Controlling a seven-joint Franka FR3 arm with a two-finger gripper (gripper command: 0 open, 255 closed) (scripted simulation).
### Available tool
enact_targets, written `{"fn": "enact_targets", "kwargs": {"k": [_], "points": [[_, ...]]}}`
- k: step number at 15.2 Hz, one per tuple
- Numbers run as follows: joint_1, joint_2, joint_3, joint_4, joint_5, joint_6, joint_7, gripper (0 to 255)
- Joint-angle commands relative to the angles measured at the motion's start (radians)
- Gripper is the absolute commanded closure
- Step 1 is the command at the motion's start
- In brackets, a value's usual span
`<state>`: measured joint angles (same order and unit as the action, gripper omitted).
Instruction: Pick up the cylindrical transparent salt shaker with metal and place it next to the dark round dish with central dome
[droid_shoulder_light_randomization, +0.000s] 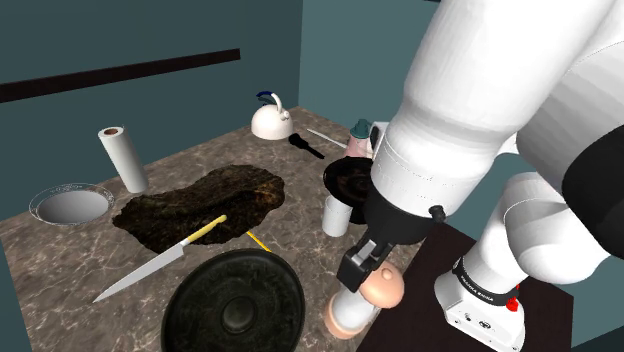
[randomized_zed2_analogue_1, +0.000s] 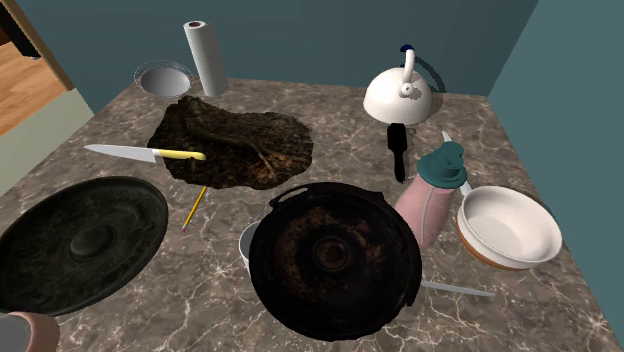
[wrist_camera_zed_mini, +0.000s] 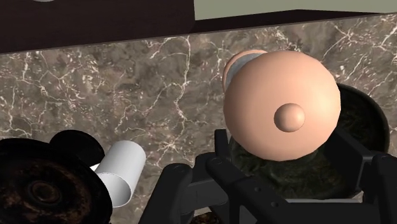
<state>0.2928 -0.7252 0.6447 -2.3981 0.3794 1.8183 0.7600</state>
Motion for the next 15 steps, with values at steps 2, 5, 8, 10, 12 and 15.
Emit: {"fn": "enact_targets", "kwargs": {"k": [2,5,8,10,12,15], "points": [[0.005,-0.001,0.013,-0.038,0.012,0.039,-0.001,255],[0.008,0.004,0.029,-0.073,0.023,0.079,-0.002,255],[0.010,0.012,0.046,-0.106,0.034,0.121,-0.003,255],[0.010,0.019,0.058,-0.127,0.041,0.149,-0.003,255],[0.011,0.027,0.070,-0.147,0.049,0.178,-0.003,255],[0.011,0.042,0.090,-0.176,0.060,0.223,-0.003,255]]}}
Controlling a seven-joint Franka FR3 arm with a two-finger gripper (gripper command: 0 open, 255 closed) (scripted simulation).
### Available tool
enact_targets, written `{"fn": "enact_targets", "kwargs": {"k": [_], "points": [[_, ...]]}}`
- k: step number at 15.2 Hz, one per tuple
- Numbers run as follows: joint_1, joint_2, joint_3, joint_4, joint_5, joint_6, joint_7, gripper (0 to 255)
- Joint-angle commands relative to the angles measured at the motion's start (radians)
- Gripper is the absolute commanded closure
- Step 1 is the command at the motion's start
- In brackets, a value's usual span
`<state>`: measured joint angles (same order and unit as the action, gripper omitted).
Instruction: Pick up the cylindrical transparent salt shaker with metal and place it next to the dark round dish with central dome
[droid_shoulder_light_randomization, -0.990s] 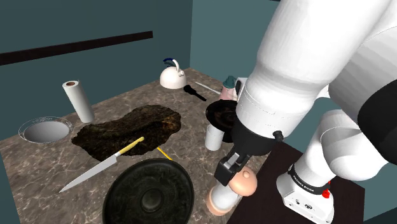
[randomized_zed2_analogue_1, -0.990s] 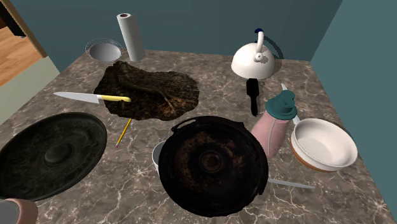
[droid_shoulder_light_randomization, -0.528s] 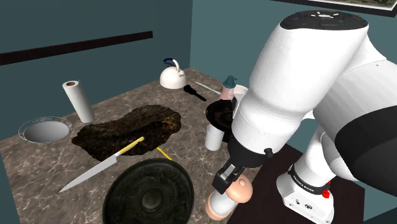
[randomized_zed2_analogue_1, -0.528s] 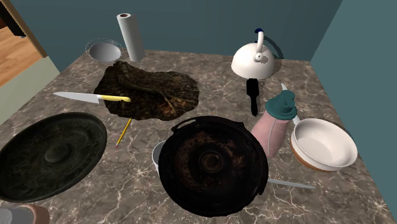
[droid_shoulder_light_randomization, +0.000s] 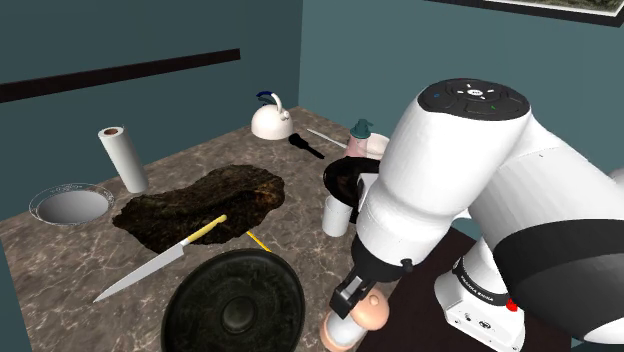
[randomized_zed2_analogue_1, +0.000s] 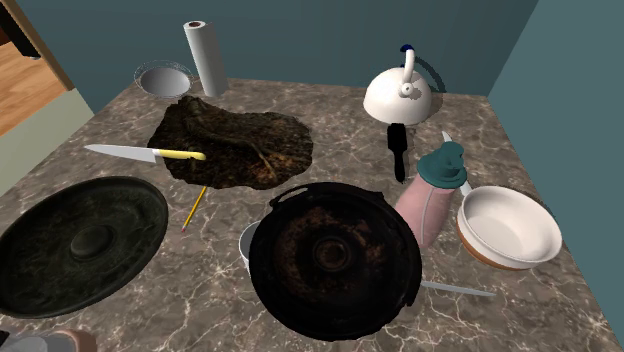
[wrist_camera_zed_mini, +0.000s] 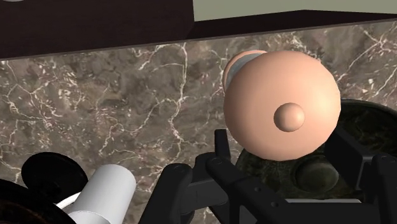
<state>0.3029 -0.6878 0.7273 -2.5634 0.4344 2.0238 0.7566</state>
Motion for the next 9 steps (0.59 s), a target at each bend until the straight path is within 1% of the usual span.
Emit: {"fn": "enact_targets", "kwargs": {"k": [1,4,9], "points": [[0.000,0.011,0.014,-0.021,0.008,0.032,0.001,255],[-0.002,0.027,0.033,-0.044,0.017,0.073,0.001,255],[-0.002,0.027,0.033,-0.044,0.017,0.073,0.001,255]]}}
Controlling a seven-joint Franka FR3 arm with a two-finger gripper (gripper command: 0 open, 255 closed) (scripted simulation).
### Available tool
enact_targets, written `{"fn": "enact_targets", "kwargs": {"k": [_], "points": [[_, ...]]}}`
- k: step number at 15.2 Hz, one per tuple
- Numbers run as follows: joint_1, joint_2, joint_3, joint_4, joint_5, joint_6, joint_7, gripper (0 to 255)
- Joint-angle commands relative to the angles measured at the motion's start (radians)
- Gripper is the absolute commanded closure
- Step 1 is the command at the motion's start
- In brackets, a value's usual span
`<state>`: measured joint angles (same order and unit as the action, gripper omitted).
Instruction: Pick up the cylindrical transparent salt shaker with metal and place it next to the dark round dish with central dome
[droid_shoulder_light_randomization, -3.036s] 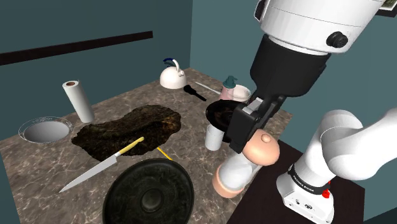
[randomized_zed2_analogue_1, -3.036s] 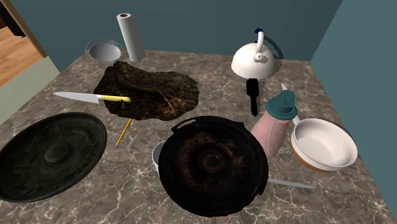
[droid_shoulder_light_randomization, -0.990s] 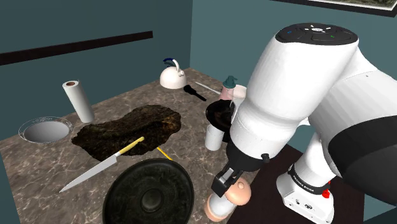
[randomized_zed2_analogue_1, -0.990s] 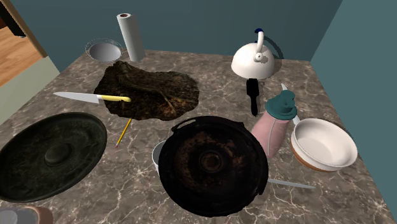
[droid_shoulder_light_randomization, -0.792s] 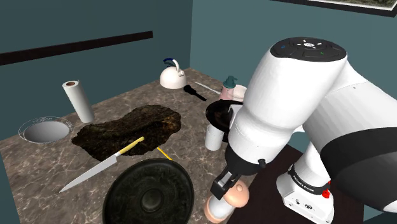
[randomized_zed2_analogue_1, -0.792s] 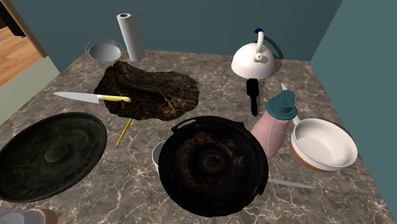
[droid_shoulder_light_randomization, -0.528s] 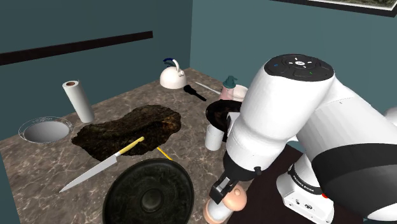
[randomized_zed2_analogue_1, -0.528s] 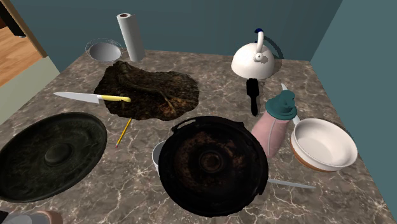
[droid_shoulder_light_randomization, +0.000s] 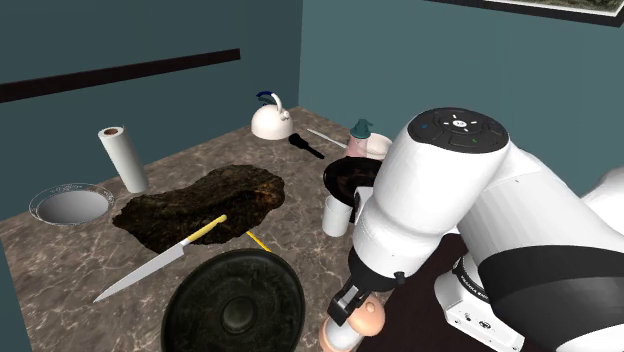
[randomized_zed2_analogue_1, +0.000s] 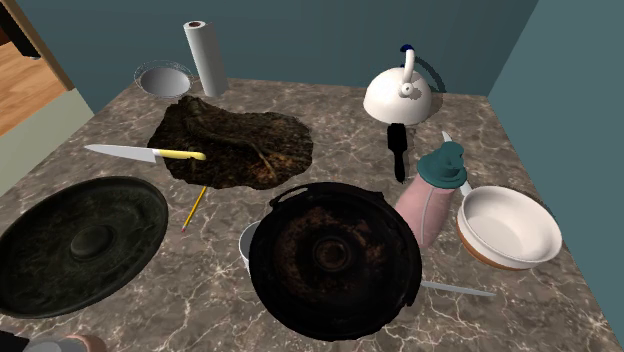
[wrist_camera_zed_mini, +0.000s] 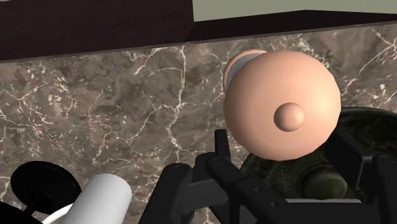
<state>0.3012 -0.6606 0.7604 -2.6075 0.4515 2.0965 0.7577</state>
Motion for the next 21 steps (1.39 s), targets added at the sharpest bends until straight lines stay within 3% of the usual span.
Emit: {"fn": "enact_targets", "kwargs": {"k": [1,3,4,9,13,21], "points": [[0.000,0.000,0.000,0.000,0.000,0.001,0.000,255],[0.000,0.000,0.000,0.000,0.000,0.001,0.000,255],[0.000,0.000,0.000,0.000,0.000,0.001,0.000,0],[0.000,0.000,0.000,0.000,0.000,0.001,0.000,0],[0.008,-0.056,-0.063,0.086,-0.030,-0.144,0.002,0],[0.008,-0.056,-0.063,0.086,-0.030,-0.144,0.003,0]]}}
